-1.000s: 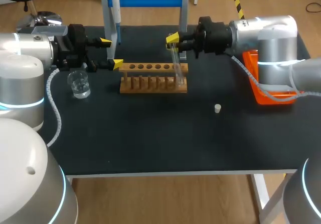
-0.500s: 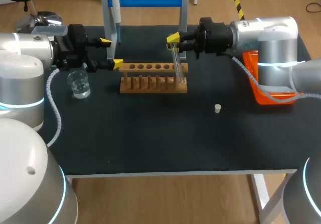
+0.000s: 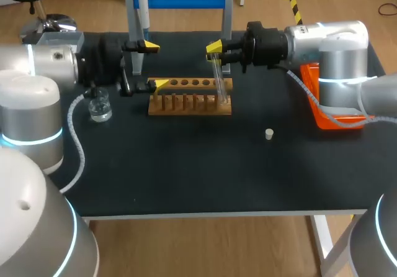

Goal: Invert the test tube, pick up the pipette, mount the tip to pipette, aspirate from beaker and dispense into the tube, eject the tip, return the pipette, and cap with the stopper.

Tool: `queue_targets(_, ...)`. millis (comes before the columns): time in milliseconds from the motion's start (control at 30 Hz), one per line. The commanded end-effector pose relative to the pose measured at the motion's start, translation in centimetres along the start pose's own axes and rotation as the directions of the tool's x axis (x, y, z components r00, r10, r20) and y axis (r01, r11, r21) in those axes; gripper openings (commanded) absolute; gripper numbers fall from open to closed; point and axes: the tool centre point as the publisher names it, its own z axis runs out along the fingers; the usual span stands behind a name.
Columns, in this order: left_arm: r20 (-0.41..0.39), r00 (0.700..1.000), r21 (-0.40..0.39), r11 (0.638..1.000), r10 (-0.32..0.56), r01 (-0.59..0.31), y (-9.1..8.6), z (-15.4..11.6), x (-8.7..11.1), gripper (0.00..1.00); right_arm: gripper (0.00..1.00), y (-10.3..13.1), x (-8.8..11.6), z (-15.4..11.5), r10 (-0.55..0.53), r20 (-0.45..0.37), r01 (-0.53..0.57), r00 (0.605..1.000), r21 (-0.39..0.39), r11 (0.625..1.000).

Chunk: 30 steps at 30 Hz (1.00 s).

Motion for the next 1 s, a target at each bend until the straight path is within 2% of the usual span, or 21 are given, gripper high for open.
queue_targets(33,-0.022,0.963,0.229,0.939,0.267,-0.255,0.5,-0.7,0.4,1.0,0.0,0.0,0.1,-0.1,0.0,0.003,0.0,1.0,0.001,1.0)
queue_targets(333,-0.022,0.963,0.229,0.939,0.267,-0.255,0.5,-0.7,0.4,1.0,0.0,0.0,0.1,-0.1,0.0,0.003,0.0,1.0,0.001,1.0)
queue_targets(367,-0.025,0.928,0.179,0.915,0.371,-0.361,-0.2,-0.4,0.5,1.0,0.0,0.0,0.1,-0.1,0.0,0.003,0.0,1.0,0.001,1.0)
queue_targets(400,-0.019,0.899,0.162,0.889,0.437,-0.428,-0.9,0.0,0.7,1.0,0.0,0.0,0.1,-0.1,0.0,0.003,0.0,1.0,0.001,1.0)
queue_targets(467,0.058,0.833,0.159,0.819,0.55,-0.551,-2.1,0.5,1.0,1.0,0.0,0.0,0.1,-0.1,0.0,0.003,0.0,1.0,0.001,1.0)
queue_targets(500,0.071,0.776,0.136,0.765,0.626,-0.629,-2.8,0.8,1.4,1.0,0.0,0.0,0.1,-0.1,0.0,0.003,0.0,1.0,0.001,1.0)
queue_targets(567,0.085,0.63,0.047,0.628,0.772,-0.776,-4.3,1.6,2.4,1.0,0.0,0.0,0.1,-0.1,0.0,0.003,0.0,1.0,0.001,1.0)
queue_targets(1000,0.085,0.63,0.047,0.628,0.772,-0.776,-4.3,1.6,2.4,1.0,0.0,0.0,0.1,-0.1,0.0,0.003,0.0,1.0,0.001,1.0)
